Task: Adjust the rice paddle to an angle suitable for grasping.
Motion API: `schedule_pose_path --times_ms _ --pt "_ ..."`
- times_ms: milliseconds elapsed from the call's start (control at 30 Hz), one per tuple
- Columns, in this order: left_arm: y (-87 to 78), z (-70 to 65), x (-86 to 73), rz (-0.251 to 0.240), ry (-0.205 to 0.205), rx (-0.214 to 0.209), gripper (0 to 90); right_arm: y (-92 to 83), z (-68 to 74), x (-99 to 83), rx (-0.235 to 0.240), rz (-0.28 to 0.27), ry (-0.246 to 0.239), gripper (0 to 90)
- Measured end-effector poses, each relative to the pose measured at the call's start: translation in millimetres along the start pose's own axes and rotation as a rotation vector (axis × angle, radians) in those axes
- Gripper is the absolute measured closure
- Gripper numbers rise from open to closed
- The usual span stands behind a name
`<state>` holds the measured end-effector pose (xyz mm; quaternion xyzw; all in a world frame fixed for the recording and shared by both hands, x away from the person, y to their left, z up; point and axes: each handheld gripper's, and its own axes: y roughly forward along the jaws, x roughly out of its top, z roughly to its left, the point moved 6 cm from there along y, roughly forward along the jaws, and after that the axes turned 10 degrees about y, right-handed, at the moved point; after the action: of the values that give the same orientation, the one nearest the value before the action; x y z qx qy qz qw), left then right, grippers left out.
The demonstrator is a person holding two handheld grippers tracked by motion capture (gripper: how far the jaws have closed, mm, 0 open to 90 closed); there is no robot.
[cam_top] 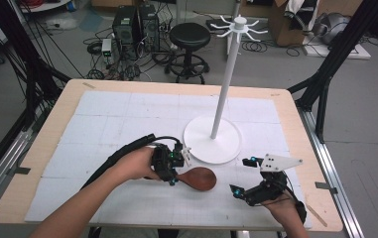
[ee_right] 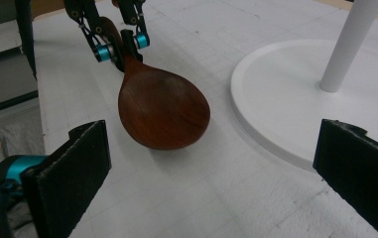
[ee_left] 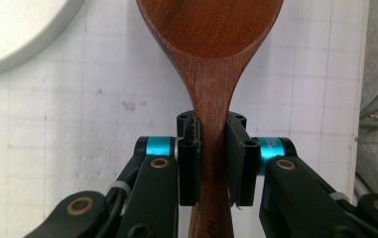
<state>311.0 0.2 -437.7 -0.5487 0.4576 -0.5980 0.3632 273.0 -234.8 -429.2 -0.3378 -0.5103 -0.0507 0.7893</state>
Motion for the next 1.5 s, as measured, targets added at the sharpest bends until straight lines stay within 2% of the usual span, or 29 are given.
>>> schedule_pose_path --times_ms 200,567,700,867,1267,1500 --pt "10.7 2.3 14.9 0.008 0.026 -0.003 77.6 -2.5 -0.3 0.1 -0.002 -0.005 0.003 0.3" --pt "29.8 5.1 34.1 0.006 0.046 -0.003 77.6 -9.1 -4.3 -1.3 -0.012 -0.021 0.016 0.3" --pt "37.5 6.5 39.2 0.004 0.040 -0.012 77.5 -10.2 -4.2 -1.0 -0.013 -0.025 0.010 0.3" --pt "42.8 7.8 43.6 -0.007 0.042 -0.008 77.5 -11.3 -5.2 -1.9 -0.013 -0.026 0.013 0.3" --pt "54.5 9.6 50.8 0.007 0.065 0.012 77.5 -11.5 -5.0 -2.3 -0.012 -0.026 0.015 0.3" --pt "55.2 10.5 52.0 -0.007 0.078 0.016 77.4 -11.6 -5.1 -2.6 -0.010 -0.027 0.017 0.3"
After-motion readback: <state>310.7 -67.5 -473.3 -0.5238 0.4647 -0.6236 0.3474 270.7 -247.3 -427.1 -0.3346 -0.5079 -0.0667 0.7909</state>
